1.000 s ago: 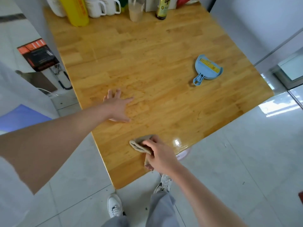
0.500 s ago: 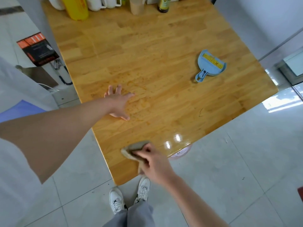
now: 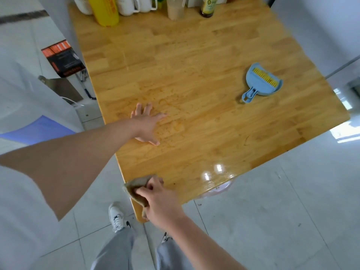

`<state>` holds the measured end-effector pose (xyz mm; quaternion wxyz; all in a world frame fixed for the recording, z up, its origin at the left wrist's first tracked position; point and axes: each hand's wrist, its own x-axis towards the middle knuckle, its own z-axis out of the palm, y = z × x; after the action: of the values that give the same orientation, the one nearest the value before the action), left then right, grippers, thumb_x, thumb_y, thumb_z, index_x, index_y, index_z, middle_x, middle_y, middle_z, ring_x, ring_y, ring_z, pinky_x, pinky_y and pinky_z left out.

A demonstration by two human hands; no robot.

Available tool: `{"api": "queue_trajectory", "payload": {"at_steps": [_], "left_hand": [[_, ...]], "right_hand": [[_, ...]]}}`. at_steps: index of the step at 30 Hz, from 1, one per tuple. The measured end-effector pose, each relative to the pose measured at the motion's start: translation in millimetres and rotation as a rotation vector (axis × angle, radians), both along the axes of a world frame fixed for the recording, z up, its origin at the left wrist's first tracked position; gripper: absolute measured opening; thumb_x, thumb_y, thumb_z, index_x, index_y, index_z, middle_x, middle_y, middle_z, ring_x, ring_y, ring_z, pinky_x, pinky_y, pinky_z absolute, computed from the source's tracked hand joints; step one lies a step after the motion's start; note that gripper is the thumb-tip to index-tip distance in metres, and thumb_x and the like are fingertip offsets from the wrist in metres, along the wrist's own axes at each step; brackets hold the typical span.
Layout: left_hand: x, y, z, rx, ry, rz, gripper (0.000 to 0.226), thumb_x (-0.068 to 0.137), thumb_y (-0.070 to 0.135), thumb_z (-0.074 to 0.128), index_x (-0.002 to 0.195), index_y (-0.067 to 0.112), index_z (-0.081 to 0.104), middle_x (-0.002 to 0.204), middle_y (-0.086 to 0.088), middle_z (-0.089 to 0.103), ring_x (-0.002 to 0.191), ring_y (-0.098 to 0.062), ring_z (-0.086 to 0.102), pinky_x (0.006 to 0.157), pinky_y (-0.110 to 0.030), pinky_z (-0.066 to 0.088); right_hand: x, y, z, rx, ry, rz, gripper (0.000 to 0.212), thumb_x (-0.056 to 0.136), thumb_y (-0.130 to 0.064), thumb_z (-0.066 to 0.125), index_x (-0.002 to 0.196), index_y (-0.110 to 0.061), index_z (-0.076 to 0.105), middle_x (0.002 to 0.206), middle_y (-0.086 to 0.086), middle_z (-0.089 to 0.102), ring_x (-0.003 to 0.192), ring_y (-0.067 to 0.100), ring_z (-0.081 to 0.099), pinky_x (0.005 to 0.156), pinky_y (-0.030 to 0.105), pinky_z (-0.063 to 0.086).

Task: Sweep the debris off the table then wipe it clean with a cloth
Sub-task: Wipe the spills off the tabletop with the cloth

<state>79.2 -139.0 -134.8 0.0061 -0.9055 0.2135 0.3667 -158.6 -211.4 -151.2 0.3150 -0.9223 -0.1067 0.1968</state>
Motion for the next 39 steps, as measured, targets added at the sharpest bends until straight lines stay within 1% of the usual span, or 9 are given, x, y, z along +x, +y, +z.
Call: {"api": "queue_trajectory", "payload": {"at_steps": [8, 15, 17, 21, 24, 28, 32, 35, 39], "left_hand": [[-0.5, 1.6, 0.1, -0.014, 0.0, -0.026, 0.11, 0.079, 0.051, 0.077, 0.154, 0.046, -0.004, 0.159, -0.012, -0.03, 0.143, -0.045, -0.027, 0.12, -0.058, 0.0], [-1.1, 10.5, -1.8, -0.066, -0.039, -0.076, 0.11, 0.078, 0.06, 0.072, 0.155, 0.044, -0.005, 0.161, -0.013, -0.025, 0.145, -0.046, -0.021, 0.12, -0.057, 0.005], [-3.4, 19.8, -1.1, -0.106, -0.058, -0.089, 0.106, 0.081, 0.062, 0.068, 0.156, 0.041, -0.003, 0.162, -0.012, -0.022, 0.147, -0.043, -0.019, 0.12, -0.054, 0.008], [4.6, 39.0, 1.0, -0.227, -0.049, -0.044, 0.084, 0.089, 0.062, 0.057, 0.157, 0.035, 0.014, 0.165, -0.01, -0.007, 0.152, -0.03, -0.01, 0.12, -0.051, 0.015], [32.8, 55.7, -7.2, -0.268, -0.157, -0.021, 0.064, 0.098, 0.05, 0.049, 0.154, 0.032, 0.023, 0.165, -0.011, 0.005, 0.152, -0.031, -0.003, 0.121, -0.052, 0.016], [67.5, 84.3, -13.5, -0.173, -0.198, 0.012, 0.063, 0.1, 0.044, 0.047, 0.155, 0.034, 0.019, 0.164, -0.016, 0.004, 0.15, -0.039, 0.0, 0.12, -0.055, 0.015], [86.4, 100.3, -6.9, -0.123, -0.156, 0.001, 0.077, 0.094, 0.049, 0.059, 0.156, 0.036, 0.015, 0.164, -0.015, -0.004, 0.15, -0.04, -0.003, 0.119, -0.052, 0.017], [98.9, 104.5, -3.1, -0.112, -0.128, -0.014, 0.091, 0.086, 0.057, 0.066, 0.156, 0.038, 0.012, 0.164, -0.013, -0.006, 0.15, -0.038, -0.005, 0.119, -0.052, 0.016], [108.1, 98.1, -1.5, -0.069, -0.129, -0.032, 0.099, 0.079, 0.06, 0.072, 0.156, 0.037, 0.015, 0.163, -0.016, 0.002, 0.149, -0.041, 0.003, 0.118, -0.053, 0.022]], "right_hand": [[34.3, -139.0, -14.5, -0.197, -0.028, -0.859, 0.027, 0.097, -0.018, 0.054, 0.121, -0.028, 0.059, 0.123, 0.004, 0.05, 0.068, 0.026, 0.069, 0.065, 0.046, 0.06], [-8.3, 4.1, -5.2, -0.02, -0.023, -0.22, 0.032, 0.084, -0.02, 0.071, 0.115, -0.028, 0.067, 0.114, -0.005, 0.052, 0.075, 0.001, 0.057, 0.067, 0.01, 0.05], [-4.0, -23.9, -0.9, -0.017, 0.017, -0.328, 0.033, 0.086, -0.015, 0.069, 0.117, -0.025, 0.069, 0.111, -0.008, 0.051, 0.066, -0.007, 0.054, 0.061, 0.001, 0.041], [-16.6, -63.3, 4.5, -0.163, -0.048, -0.781, 0.025, 0.085, -0.008, 0.063, 0.107, -0.018, 0.069, 0.111, -0.001, 0.056, 0.066, -0.002, 0.062, 0.059, 0.017, 0.047], [-36.6, -2.3, -5.9, -0.065, -0.065, -0.545, 0.028, 0.078, -0.019, 0.061, 0.104, -0.028, 0.067, 0.104, -0.002, 0.057, 0.067, 0.013, 0.061, 0.057, 0.034, 0.053], [-23.9, 33.2, -8.6, 0.007, -0.03, -0.287, 0.034, 0.085, -0.02, 0.067, 0.118, -0.029, 0.068, 0.111, -0.003, 0.056, 0.075, 0.01, 0.064, 0.06, 0.028, 0.057], [37.9, -49.2, 9.9, 0.016, -0.023, -0.805, 0.029, 0.091, 0.0, 0.056, 0.106, -0.022, 0.068, 0.088, -0.002, 0.067, 0.057, -0.001, 0.066, 0.056, 0.026, 0.058], [76.4, -78.9, 5.1, -0.091, -0.027, -1.187, 0.038, 0.097, -0.014, 0.054, 0.135, -0.022, 0.058, 0.105, -0.002, 0.051, 0.072, 0.018, 0.072, 0.064, 0.036, 0.06], [84.6, 20.0, -2.9, -0.001, -0.053, -0.645, 0.023, 0.096, -0.014, 0.059, 0.117, -0.021, 0.064, 0.109, 0.0, 0.06, 0.058, 0.005, 0.068, 0.047, 0.016, 0.05]]}}
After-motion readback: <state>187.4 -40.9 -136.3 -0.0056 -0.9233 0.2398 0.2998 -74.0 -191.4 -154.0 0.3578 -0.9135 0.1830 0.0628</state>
